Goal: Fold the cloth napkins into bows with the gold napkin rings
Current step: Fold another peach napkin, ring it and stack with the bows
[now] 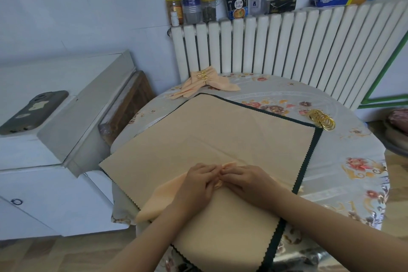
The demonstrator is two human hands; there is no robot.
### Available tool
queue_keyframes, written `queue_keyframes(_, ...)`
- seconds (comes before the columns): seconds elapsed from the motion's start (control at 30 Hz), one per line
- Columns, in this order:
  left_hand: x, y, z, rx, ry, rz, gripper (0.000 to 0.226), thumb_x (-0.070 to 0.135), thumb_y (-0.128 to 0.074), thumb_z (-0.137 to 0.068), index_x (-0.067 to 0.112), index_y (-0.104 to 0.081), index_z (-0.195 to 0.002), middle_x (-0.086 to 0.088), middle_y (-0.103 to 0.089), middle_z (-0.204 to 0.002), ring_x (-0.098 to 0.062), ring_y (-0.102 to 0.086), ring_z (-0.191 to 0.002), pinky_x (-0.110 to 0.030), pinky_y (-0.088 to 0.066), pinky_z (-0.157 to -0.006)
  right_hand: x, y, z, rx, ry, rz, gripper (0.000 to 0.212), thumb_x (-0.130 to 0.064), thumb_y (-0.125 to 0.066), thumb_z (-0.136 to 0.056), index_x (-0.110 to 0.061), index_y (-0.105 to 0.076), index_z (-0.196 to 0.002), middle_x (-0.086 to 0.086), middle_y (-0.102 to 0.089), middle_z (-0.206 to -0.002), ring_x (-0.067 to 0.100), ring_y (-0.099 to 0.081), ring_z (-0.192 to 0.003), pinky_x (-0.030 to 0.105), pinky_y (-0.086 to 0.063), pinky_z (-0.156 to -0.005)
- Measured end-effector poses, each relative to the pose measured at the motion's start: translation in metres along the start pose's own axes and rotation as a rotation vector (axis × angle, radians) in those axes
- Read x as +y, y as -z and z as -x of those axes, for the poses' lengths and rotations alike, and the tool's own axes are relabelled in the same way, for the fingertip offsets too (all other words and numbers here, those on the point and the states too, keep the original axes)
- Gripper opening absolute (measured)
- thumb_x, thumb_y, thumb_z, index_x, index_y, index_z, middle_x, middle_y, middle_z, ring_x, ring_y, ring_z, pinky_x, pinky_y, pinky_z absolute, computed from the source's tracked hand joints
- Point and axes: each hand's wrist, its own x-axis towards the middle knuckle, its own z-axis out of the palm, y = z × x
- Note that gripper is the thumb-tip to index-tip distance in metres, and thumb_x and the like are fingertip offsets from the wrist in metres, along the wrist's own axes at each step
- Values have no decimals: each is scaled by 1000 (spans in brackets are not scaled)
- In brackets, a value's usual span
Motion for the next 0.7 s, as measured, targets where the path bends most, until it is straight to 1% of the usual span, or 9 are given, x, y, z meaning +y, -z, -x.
queue_keyframes(0.1, 4, 0, -1, 16, -48, -33, 34, 19, -49, -88, 3, -68, -111, -6, -71, -107, -16, -57, -91, -23, -42, -88, -2, -1, -2, 24, -60, -25, 20, -27, -55, -88, -16, -71, -95, -1, -73, -98, 13, -67, -86, 23, -52, -69)
queue_keyframes(0.2, 0, -3, 2, -10, -86, -116, 41, 29, -48, -91, 0, -66, -114, -11, -69, -110, -25, -63, -97, -27, -42, -92, -2, -3, -1, 21, -118, -34, 19, -25, -52, -89, -12, -66, -91, -1, -72, -90, 16, -66, -77, 27, -52, -61)
queue_keyframes(0.3, -5, -6, 0, -31, -102, -159, 41, 28, -47, -91, -3, -66, -112, -14, -69, -107, -28, -66, -93, -31, -46, -87, -2, -7, 0, 25, -169, -23, 21, -25, -50, -89, -11, -65, -86, 0, -70, -89, 19, -66, -73, 29, -51, -52)
queue_keyframes(0.4, -5, -8, -2, -17, -60, -123, 37, 22, -46, -89, 2, -68, -111, -9, -71, -105, -26, -64, -88, -32, -46, -81, -7, -5, -2, 85, -192, 6, 16, -28, -51, -88, -16, -61, -84, -2, -68, -90, 17, -64, -69, 24, -49, -49)
queue_keyframes(0.43, -5, -8, -2, 2, -40, -76, 36, 21, -46, -88, 5, -69, -111, -6, -71, -104, -22, -62, -87, -30, -44, -82, -8, -3, -2, 105, -188, 21, 13, -29, -52, -88, -19, -59, -84, -3, -69, -92, 15, -64, -70, 23, -48, -49)
queue_keyframes(0.5, -2, -6, -3, 47, 32, 46, 32, 17, -52, -85, 9, -70, -110, -2, -72, -104, -14, -57, -90, -18, -40, -85, -8, -3, -2, 129, -179, 62, 13, -30, -55, -87, -21, -61, -82, -6, -70, -92, 15, -65, -70, 23, -48, -50)
queue_keyframes(0.57, -2, -5, -6, 106, 126, 113, 28, 12, -58, -82, 11, -72, -107, -2, -72, -102, -9, -56, -95, -3, -33, -86, -5, -5, -1, 134, -197, 109, 18, -33, -58, -87, -20, -66, -77, -8, -70, -85, 16, -63, -67, 23, -47, -53)
queue_keyframes(0.6, -1, -5, -8, 116, 165, 127, 28, 11, -60, -82, 12, -72, -106, -3, -72, -102, -10, -57, -96, 1, -30, -86, -4, -6, 0, 136, -225, 120, 20, -35, -58, -87, -21, -67, -76, -8, -69, -82, 16, -61, -65, 23, -45, -53)
queue_keyframes(0.7, 0, -7, -10, 119, 173, 118, 27, 14, -60, -80, 14, -74, -104, -3, -72, -96, -7, -56, -91, 3, -29, -82, -4, -7, 0, 144, -290, 115, 22, -38, -56, -86, -22, -67, -76, -9, -68, -76, 16, -60, -63, 22, -44, -51)
